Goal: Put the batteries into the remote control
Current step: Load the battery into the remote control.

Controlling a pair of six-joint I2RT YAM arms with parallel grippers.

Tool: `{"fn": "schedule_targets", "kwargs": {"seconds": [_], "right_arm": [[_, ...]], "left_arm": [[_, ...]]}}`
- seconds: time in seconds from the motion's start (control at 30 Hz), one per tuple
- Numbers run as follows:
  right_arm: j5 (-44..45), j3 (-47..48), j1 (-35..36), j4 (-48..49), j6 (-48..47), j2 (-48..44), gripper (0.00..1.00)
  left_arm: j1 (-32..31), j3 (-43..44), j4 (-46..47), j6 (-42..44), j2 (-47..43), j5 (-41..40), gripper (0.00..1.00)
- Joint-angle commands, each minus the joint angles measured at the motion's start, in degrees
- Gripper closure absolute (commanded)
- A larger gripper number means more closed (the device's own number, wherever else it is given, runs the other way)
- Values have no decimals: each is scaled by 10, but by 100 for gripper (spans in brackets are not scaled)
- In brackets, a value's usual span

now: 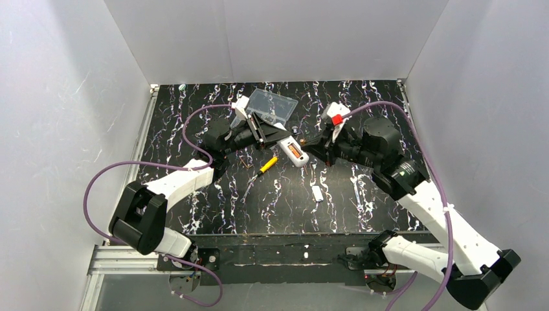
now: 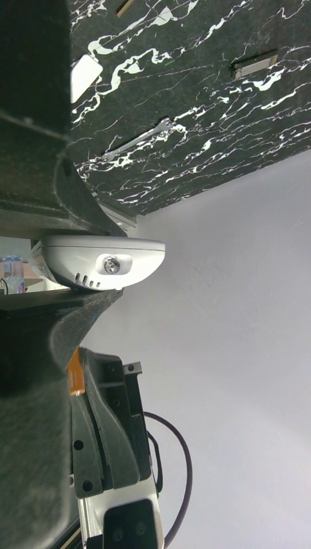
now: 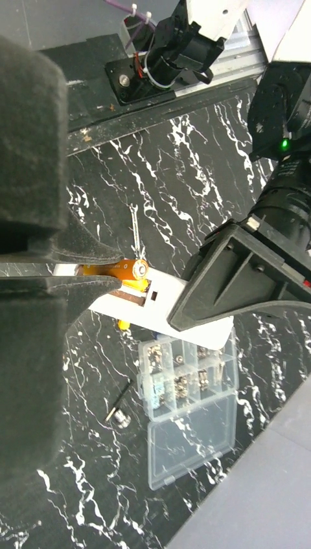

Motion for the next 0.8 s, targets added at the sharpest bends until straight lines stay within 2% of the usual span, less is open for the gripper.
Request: {"fn": "schedule_targets", "kwargs": {"seconds": [0.0, 0.77], "right_arm": [[-5, 35, 1, -24, 20, 26, 99], [38, 34, 9, -8, 39, 86, 99]], "left_arm": [[1, 29, 49, -10, -6, 23, 100], [1, 26, 45, -13, -9, 27, 100]]}}
